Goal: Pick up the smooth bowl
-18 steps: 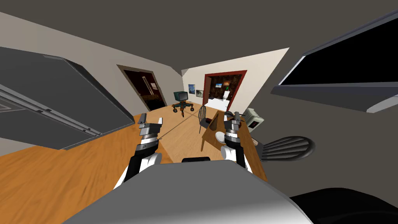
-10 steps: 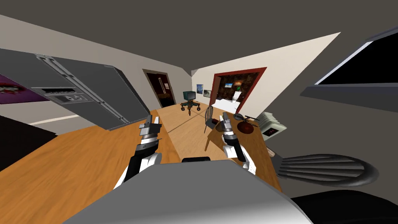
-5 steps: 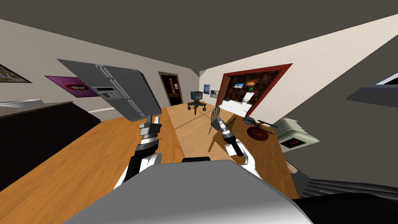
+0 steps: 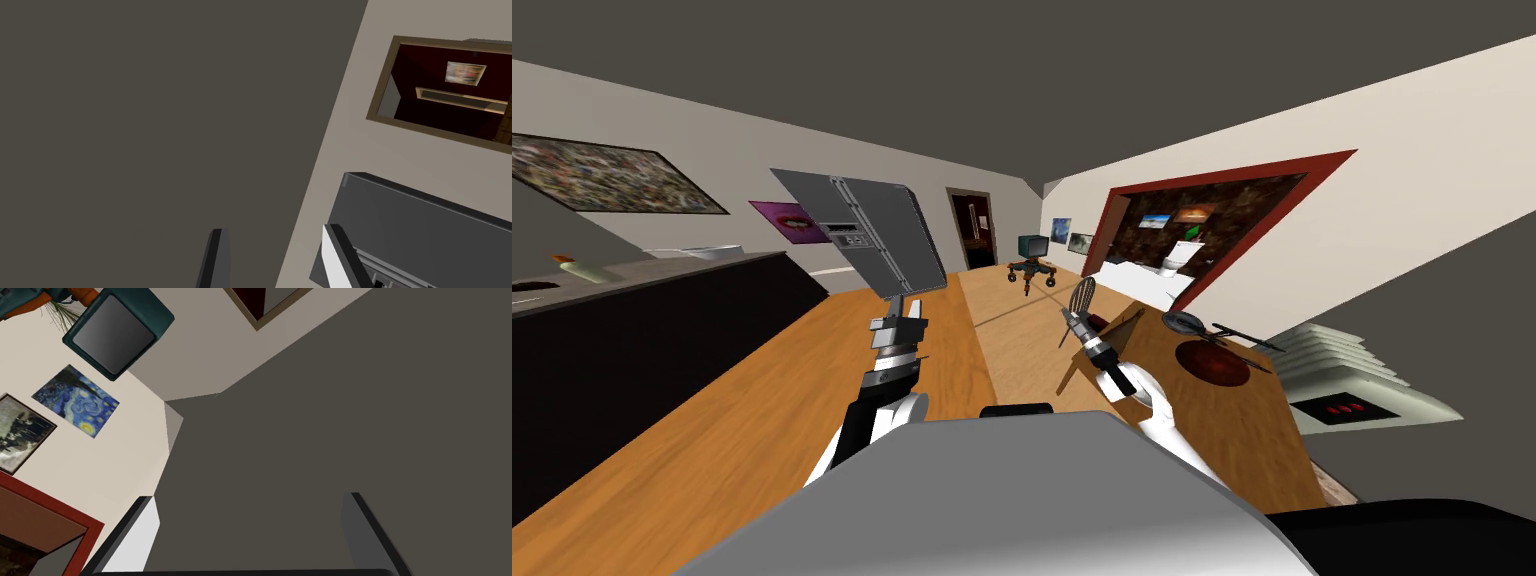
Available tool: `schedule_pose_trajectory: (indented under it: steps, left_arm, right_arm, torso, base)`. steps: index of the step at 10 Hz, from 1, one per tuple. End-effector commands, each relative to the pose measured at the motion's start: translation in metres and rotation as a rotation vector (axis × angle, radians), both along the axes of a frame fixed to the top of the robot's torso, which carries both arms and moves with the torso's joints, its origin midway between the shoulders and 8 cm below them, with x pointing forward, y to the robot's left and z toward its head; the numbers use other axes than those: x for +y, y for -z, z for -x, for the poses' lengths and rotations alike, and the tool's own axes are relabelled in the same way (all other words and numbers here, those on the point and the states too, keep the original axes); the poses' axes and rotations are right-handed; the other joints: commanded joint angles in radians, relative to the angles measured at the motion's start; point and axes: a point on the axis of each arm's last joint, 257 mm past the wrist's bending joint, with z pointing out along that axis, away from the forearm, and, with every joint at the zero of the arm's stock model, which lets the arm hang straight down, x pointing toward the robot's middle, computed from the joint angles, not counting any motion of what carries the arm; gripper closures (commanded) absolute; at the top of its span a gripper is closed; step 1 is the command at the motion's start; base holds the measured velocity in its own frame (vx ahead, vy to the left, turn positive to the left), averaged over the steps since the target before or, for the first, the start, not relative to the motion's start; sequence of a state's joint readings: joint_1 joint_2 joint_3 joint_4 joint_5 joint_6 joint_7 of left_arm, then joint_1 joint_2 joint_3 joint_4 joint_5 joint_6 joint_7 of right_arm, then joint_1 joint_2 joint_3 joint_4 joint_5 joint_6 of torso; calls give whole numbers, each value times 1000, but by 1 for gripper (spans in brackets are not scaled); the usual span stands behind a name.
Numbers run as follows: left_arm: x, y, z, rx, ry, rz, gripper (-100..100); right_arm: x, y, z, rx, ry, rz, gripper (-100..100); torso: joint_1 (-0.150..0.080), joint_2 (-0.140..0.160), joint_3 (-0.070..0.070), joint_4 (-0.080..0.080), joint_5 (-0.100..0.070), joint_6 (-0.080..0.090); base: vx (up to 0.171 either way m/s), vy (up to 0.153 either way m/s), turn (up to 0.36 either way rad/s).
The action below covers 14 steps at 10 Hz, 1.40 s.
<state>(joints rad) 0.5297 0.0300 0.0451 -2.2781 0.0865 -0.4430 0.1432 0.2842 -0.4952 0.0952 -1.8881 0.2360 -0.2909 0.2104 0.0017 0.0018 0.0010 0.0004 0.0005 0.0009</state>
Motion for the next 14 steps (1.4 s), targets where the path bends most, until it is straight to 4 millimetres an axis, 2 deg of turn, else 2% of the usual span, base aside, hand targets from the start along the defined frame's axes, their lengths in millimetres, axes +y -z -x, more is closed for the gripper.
schedule_pose_trajectory:
  steps: [1,2,3,4,6,7,9,10,12,13,14]
  left_arm:
    - [0,0,0,0,0,0,0]
    - [0,0,0,0,0,0,0]
    - [0,0,0,0,0,0,0]
    - [0,0,0,0,0,0,0]
    - [0,0,0,0,0,0,0]
    - [0,0,0,0,0,0,0]
    - [0,0,0,0,0,0,0]
    - [0,0,0,0,0,0,0]
    - [0,0,0,0,0,0,0]
    - [0,0,0,0,0,0,0]
    - [0,0,0,0,0,0,0]
  right_arm:
    - [-5,27,-4,46,13,90,-100]
    - [-7,31,-5,53,16,91,-100]
    - [-16,52,-5,94,27,168,-100]
    - [-17,55,-5,99,30,169,-100]
    - [-44,103,-2,193,56,328,-100]
    - [-45,104,-1,196,57,329,-100]
    - [-80,152,10,299,85,487,-100]
    - [-81,152,10,299,85,491,-100]
    - [-124,196,29,406,111,651,-100]
    - [-124,196,29,406,111,651,-100]
    - [-145,213,41,454,119,727,-100]
  torso:
    - [0,0,0,0,0,0]
    - [-1,0,0,0,0,-1]
    - [-1,0,0,0,0,0]
    - [-1,-1,0,0,0,0]
    - [-1,-1,0,0,0,0]
    - [0,0,0,0,0,0]
    - [-1,-1,0,0,0,0]
    - [0,-1,0,0,0,0]
    - [-2,0,0,0,0,0]
    - [-1,-1,0,0,0,0]
    - [-2,-1,0,0,0,1]
  base:
    - [-18,33,172]
    - [-8,23,94]
    - [-3,33,132]
    - [0,29,87]
    - [-5,39,172]
    - [-5,33,78]
    - [0,40,175]
    - [0,25,74]
    - [5,25,132]
    - [9,14,49]
    - [9,12,70]
